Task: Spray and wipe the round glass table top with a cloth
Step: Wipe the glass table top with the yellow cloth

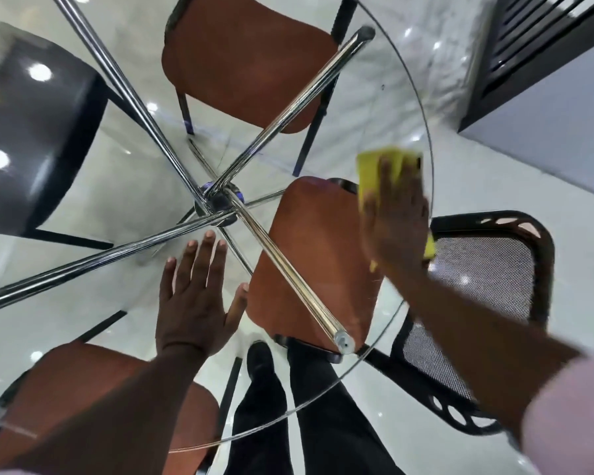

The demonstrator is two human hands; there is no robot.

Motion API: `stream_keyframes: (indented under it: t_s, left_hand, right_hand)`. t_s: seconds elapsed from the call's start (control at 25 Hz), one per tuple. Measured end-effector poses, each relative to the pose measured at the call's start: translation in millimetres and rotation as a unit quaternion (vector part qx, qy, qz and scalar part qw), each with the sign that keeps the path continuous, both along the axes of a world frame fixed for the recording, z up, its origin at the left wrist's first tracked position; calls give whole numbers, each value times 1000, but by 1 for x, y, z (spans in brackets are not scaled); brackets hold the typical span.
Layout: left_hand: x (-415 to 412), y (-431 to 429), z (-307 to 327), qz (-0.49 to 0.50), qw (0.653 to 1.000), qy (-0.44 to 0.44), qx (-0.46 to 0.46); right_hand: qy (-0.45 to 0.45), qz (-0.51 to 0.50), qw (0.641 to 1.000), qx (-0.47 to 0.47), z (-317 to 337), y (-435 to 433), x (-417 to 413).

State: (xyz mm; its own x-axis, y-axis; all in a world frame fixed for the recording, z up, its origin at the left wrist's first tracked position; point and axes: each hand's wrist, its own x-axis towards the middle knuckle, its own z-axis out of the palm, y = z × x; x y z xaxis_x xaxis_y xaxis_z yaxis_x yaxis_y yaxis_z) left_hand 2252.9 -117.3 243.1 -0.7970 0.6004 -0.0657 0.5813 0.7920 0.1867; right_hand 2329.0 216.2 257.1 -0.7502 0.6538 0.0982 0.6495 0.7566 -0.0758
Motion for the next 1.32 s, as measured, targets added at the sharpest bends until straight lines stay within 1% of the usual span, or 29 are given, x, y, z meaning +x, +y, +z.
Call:
stream_keyframes:
  t_s: [0.04,0.08,0.12,0.16,0.2,0.24,0.28,0.32,0.36,0.4,0.44,0.48,0.52,0.56,0.6,0.64,0.68,0.72,0.76,0.8,0.84,0.88,0.92,1.0,1.04,1.16,1.24,1.32]
  left_hand:
    - [0,0,0,1,1000,3,2]
    - [0,0,-1,2,1000,9,5]
    - [1,-1,-1,2,1000,13,9]
    - [2,-1,-2,0,1000,19,13]
    - [2,-2,-4,-2,1000,25,15]
    - [1,-2,-6,-3,999,30,16]
    - [1,-1,-7,-6,999,35,14]
    - [1,0,-7,-7,999,33,15]
    - [0,0,-8,-7,999,28,21]
    - [0,-1,-5,-5,999,26,26]
    - [1,-1,-2,-1,999,26,30]
    - [1,2,2,1,999,27,39]
    - [0,9,8,-2,999,26,47]
    - [-4,19,13,-7,998,29,50]
    - [-11,33,18,-16,998,40,48]
    - [-20,53,21,-32,997,51,51]
    - [-33,78,23,-58,994,62,65]
    - [-50,105,23,-91,990,75,78]
    - [-68,132,21,-122,986,74,83]
    - [-82,157,18,-146,984,64,79]
    - [-89,177,13,-161,983,51,68]
    - [-91,190,6,-167,983,46,54]
    - [-91,199,-1,-171,983,49,41]
    - [-91,205,-6,-166,984,58,23]
    - [-89,203,-4,-159,985,56,21]
    - [-90,204,-1,-150,988,38,13]
    - [-92,206,0,-151,988,37,3]
    - [-90,208,-1,-153,988,35,1]
  right_hand:
    - [-21,67,997,-17,1,-44,43]
    - [-30,170,984,-31,3,-79,79]
    - [-42,275,960,-28,2,-97,106]
    - [-68,366,927,-38,2,-87,113]
    - [-80,446,891,-36,2,-61,103]
    - [-80,479,874,-24,-3,-27,85]
    - [-59,458,887,5,-10,8,64]
    - [-31,369,929,20,-11,34,43]
    - [10,223,974,19,-10,51,24]
    - [37,60,997,18,-10,50,17]
    - [57,-64,996,5,-11,31,20]
    - [57,-129,990,4,-12,-1,34]
    - [35,-126,991,-3,-9,-42,56]
    - [17,-63,998,-16,-4,-81,83]
    - [-3,45,998,-45,0,-111,109]
    - [-20,139,989,-49,-2,-117,126]
    - [-27,200,978,-53,-4,-93,127]
    - [-28,222,974,-27,-12,-55,117]
    - [-12,201,980,-1,-18,-15,98]
    - [21,139,990,5,-19,26,70]
    - [36,57,997,-37,-16,63,41]
    - [39,-24,994,-100,-14,93,15]
    - [35,-80,982,-166,-11,111,-5]
    - [33,-121,967,-223,-3,118,-17]
    - [34,-142,959,-243,2,107,-8]
    - [75,-211,932,-284,14,22,56]
    - [52,-209,926,-310,31,-17,76]
    - [35,-179,938,-295,30,19,49]
